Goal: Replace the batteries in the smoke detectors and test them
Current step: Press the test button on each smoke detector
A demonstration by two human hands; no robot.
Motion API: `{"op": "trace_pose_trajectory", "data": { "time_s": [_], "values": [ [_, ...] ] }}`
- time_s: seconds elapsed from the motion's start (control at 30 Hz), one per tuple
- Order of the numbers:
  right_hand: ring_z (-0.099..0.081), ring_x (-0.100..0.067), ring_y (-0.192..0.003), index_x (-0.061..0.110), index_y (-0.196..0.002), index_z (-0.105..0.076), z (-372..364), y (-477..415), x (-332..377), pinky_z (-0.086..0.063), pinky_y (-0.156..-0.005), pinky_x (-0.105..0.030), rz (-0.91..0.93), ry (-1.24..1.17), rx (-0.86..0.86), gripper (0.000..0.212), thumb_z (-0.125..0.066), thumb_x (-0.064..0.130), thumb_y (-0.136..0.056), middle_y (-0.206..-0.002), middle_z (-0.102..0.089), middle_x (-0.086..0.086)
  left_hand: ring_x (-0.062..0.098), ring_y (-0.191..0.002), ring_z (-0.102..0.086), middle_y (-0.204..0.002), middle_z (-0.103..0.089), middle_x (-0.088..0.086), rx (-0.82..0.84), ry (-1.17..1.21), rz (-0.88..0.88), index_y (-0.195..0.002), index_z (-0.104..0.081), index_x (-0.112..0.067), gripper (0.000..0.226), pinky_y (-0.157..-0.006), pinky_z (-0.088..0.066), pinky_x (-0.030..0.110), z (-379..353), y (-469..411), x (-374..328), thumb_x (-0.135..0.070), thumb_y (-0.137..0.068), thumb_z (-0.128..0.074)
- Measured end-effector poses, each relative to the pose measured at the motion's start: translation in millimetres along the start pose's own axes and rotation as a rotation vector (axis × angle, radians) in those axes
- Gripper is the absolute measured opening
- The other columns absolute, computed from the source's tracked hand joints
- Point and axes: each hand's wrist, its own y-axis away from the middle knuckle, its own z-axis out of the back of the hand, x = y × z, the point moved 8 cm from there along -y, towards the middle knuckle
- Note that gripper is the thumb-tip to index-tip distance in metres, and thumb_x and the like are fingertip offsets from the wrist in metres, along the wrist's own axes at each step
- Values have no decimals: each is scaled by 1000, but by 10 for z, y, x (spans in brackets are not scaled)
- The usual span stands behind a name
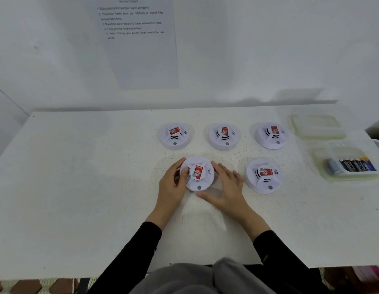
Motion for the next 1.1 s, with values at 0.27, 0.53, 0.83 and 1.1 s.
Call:
{"op": "trace_pose_trajectory", "data": {
  "time_s": [0.27, 0.53, 0.83, 1.1],
  "values": [
    [-12, 2, -143, 31, -144, -35, -19, -42, -67, 4, -114, -28, 0, 47, -16, 91, -55, 73, -66, -145, -26, 30, 4, -137, -33, -157, -35, 4, -53, -217, -43, -131, -60, -8, 32, -98, -25, -5, -11, -8, 52, -18, -102, -53],
    [-3, 9, -138, 33, -146, -30, -2, -65, -53, 10, -113, -26, -80, -41, 107, 87, -62, 60, -69, -140, -23, 31, -1, -131, -34, -154, -40, 4, -41, -216, 3, -129, -62, -9, 30, -91, -23, -9, -20, -54, 65, -17, -101, -54],
    [-1, 10, -137, 27, -150, -24, -34, -31, -21, 12, -115, -33, -96, -18, 131, 92, -58, 61, -71, -155, -23, 17, 5, -132, -42, -148, -49, 0, -3, -232, 30, -144, -48, -11, 41, -96, -23, -6, -67, 1, 30, -20, -104, -47],
    [6, -3, -146, 21, -154, -3, 101, 127, 120, 12, -119, -36, -113, -125, 264, 99, -68, 45, -84, -158, -9, 15, -1, -127, -47, -144, -52, -4, -52, -109, 94, -142, -50, -17, 38, -110, -36, 21, 54, 153, -36, -14, -104, -46]
  ]
}}
